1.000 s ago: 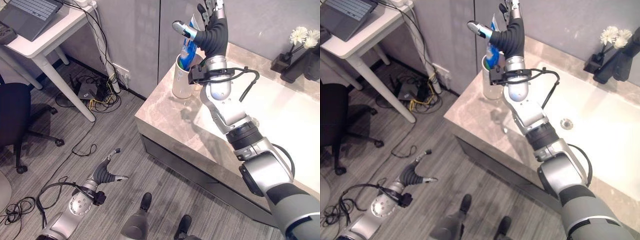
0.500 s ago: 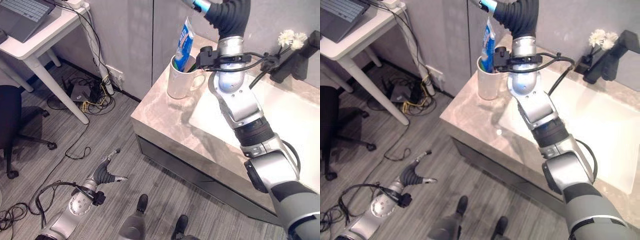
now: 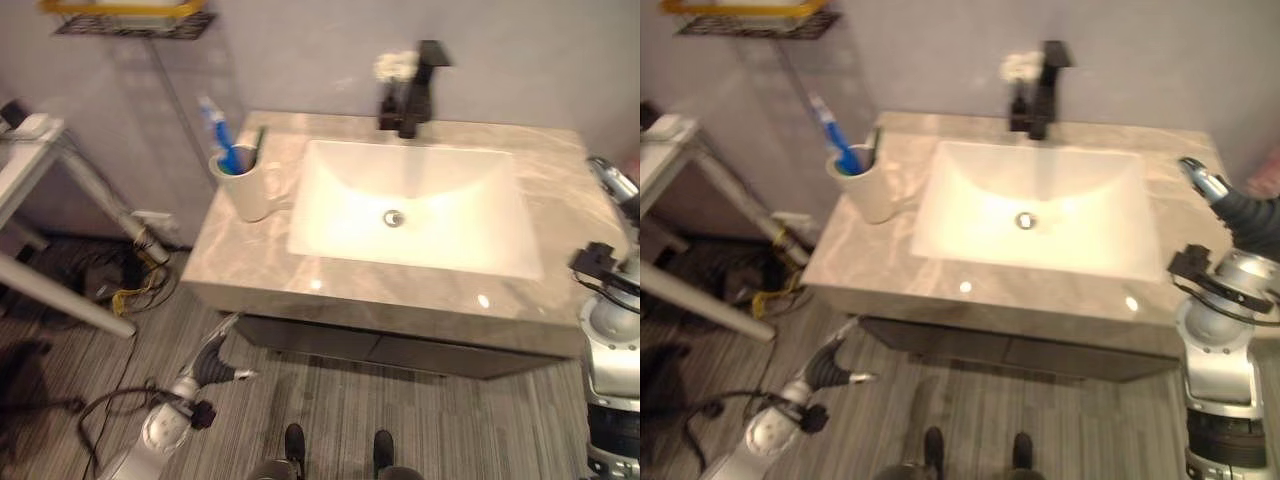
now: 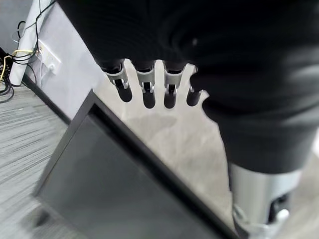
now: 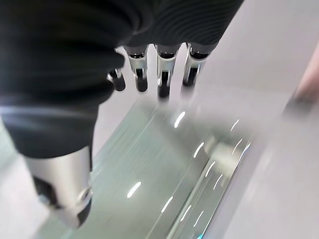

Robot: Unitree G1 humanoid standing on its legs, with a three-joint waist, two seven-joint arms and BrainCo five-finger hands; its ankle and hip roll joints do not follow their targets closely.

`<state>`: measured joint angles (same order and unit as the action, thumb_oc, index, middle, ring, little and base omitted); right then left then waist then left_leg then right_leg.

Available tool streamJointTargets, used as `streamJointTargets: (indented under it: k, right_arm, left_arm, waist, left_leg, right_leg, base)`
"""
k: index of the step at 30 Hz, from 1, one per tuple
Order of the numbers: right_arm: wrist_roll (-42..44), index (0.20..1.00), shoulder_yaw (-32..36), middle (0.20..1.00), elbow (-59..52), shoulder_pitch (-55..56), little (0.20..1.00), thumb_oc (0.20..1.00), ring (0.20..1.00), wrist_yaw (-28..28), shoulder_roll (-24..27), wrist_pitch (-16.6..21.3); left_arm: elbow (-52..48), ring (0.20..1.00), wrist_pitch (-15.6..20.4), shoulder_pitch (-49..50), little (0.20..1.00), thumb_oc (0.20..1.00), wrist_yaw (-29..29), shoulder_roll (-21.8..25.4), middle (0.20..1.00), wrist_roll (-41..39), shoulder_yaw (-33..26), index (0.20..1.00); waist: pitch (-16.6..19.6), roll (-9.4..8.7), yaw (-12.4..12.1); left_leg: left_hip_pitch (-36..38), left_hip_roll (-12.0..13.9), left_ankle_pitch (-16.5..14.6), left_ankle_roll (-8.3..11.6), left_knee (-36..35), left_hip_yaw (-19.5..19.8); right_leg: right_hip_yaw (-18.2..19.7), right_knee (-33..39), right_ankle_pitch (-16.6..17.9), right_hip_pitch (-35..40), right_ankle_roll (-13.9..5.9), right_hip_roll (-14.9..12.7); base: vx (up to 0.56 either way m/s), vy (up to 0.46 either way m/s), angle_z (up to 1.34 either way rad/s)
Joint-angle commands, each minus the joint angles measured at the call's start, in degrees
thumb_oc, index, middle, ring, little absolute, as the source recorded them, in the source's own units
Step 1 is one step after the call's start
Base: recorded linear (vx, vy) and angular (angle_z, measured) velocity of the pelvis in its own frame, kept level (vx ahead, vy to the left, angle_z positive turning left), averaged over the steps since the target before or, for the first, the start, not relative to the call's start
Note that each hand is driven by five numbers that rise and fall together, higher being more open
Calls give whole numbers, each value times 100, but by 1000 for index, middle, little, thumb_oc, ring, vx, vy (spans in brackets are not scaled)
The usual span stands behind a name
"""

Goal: Put brush and paste in cup on sink, flatten towel.

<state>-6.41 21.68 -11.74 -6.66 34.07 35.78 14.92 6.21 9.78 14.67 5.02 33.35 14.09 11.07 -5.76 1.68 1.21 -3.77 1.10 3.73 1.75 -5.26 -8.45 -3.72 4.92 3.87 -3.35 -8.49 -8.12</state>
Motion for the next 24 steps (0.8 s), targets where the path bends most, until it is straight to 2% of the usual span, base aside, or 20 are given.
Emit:
streamJointTargets:
  k: [1,5,8,10,11,15,17,18,19,21,24]
  right_arm:
    - [-391,1000,357,1000,482,-108,1000,1000,1000,475,6,183]
    - [-306,1000,607,1000,1031,862,1000,1000,1000,610,-806,80]
    - [-583,1000,581,1000,1709,1548,1000,1000,1000,662,-987,-155]
    - [-357,1000,284,1000,2718,1669,1000,1000,1000,733,-1122,-176]
    - [-30,1000,98,1000,3042,1650,1000,1000,1000,594,-1353,-149]
    - [537,1000,-556,1000,4097,1618,1000,1000,1000,60,-1447,-172]
    - [662,1000,-1186,1000,4800,1575,1000,1000,1000,-566,-1407,-300]
    - [642,1000,-1748,1000,5092,1491,1000,1000,1000,-1196,-1252,-390]
    - [656,1000,-1765,1000,5113,1472,1000,1000,1000,-1211,-1246,-380]
    - [826,1000,-2174,1000,5564,1399,1000,1000,1000,-1635,-1269,-454]
    - [871,1000,-2508,1000,5518,1441,1000,1000,1000,-1931,-1332,-484]
  left_arm:
    - [257,1000,222,-39,1000,1000,114,290,1000,101,-165,1000]
    - [408,1000,161,62,1000,1000,203,76,1000,90,-316,1000]
    - [302,1000,202,213,1000,1000,191,-13,1000,92,-419,1000]
    - [203,1000,235,298,1000,1000,143,-16,1000,18,-390,1000]
    - [164,1000,236,285,1000,1000,125,-38,1000,-83,-301,1000]
    - [-186,1000,244,258,1000,1000,-33,12,1000,-567,-190,1000]
    - [-577,1000,301,290,1000,1000,-222,129,1000,-976,-204,1000]
    - [-970,1000,380,306,1000,1000,-404,286,1000,-1421,-318,1000]
    - [-995,1000,370,330,1000,1000,-421,294,1000,-1444,-349,1000]
    - [-1363,1000,473,361,1000,1000,-522,429,1000,-1934,-512,1000]
    - [-1746,1000,525,360,1000,1000,-563,470,1000,-2639,-681,1000]
  waist:
    - [328,-431,-24]
    - [329,-347,184]
    - [300,-285,297]
    - [299,-222,401]
    - [290,-187,435]
    - [247,-153,475]
    - [221,-144,473]
    - [176,-147,407]
    - [176,-152,423]
    - [160,-165,366]
    - [154,-162,281]
  left_leg:
    - [66,379,-332,143,26,81]
    - [131,402,-340,153,26,-28]
    - [147,417,-332,165,26,-57]
    - [168,429,-333,185,26,-96]
    - [170,435,-320,191,26,-117]
    - [183,431,-302,207,26,-173]
    - [171,426,-281,229,26,-182]
    - [137,422,-245,261,26,-176]
    - [135,422,-244,262,26,-175]
    - [102,418,-212,292,26,-140]
    - [74,414,-170,320,26,-84]
  right_leg:
    - [67,8,432,-349,-492,-619]
    - [168,8,449,-364,-484,-604]
    - [192,8,446,-371,-473,-586]
    - [222,8,453,-379,-468,-570]
    - [245,8,464,-387,-466,-567]
    - [306,8,494,-412,-444,-551]
    - [315,8,517,-431,-436,-553]
    - [287,8,534,-451,-425,-564]
    - [287,8,534,-452,-425,-564]
    - [244,8,523,-451,-411,-576]
    - [141,8,502,-394,-392,-612]
  base:
    - [19,-6,-17]
    - [6,-7,-22]
    - [-1,-13,-2]
    - [-11,-5,-2]
    - [-22,-4,-3]
    - [-24,2,-17]
    - [-49,-8,-5]
    - [-41,-22,1]
    - [-34,-27,3]
    - [-17,-20,4]
    - [1,-32,6]
